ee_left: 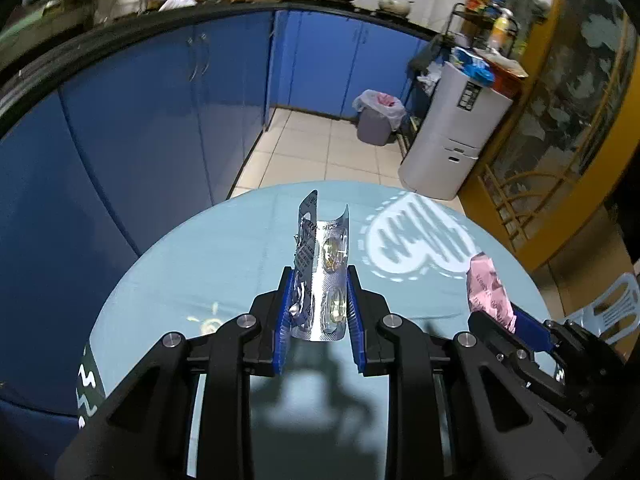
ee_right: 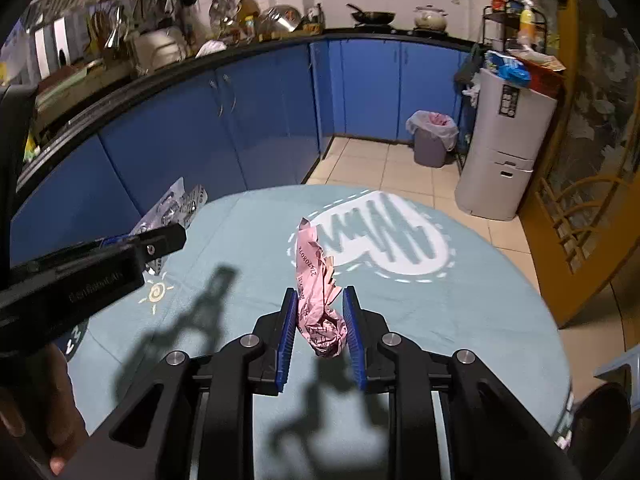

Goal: Collect trash
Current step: 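Carry the pink wrapper and silver blister pack over the black trash bin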

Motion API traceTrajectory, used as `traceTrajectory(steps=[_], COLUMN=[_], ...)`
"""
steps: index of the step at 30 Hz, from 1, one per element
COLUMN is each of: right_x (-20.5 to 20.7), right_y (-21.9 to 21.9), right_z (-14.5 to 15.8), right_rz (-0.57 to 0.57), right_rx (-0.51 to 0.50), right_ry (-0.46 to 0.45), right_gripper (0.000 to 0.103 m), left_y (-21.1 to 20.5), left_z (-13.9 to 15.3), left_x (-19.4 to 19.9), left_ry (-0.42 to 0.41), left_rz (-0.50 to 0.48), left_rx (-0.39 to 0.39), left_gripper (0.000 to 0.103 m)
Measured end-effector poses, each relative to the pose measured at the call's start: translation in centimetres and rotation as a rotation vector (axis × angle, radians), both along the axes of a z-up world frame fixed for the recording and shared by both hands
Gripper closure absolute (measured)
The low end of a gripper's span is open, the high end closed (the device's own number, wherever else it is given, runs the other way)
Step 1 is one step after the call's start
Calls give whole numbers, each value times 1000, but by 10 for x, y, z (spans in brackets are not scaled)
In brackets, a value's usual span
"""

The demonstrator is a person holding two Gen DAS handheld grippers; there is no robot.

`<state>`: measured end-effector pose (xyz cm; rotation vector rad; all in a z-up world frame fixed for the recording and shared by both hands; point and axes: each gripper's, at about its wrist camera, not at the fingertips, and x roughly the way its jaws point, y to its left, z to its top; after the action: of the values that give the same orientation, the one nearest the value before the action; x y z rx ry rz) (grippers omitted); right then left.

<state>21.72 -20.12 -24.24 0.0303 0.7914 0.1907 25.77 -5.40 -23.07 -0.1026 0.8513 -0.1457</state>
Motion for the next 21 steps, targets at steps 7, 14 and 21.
traceTrajectory(steps=[7, 14, 21], right_x=[-29, -63, -92], right_y=[-40, -81, -117], right_z=[19, 34, 48], right_rz=[-64, -135, -193], right_rx=[13, 30, 54], right_ry=[-36, -77, -126], right_gripper=[80, 80, 80], left_y=[-46, -90, -129], left_z=[11, 27, 43], left_x=[-23, -46, -66], left_ry=[-23, -57, -97], left_rz=[-69, -135, -184], left_rx=[27, 54, 81], left_gripper=[77, 77, 77])
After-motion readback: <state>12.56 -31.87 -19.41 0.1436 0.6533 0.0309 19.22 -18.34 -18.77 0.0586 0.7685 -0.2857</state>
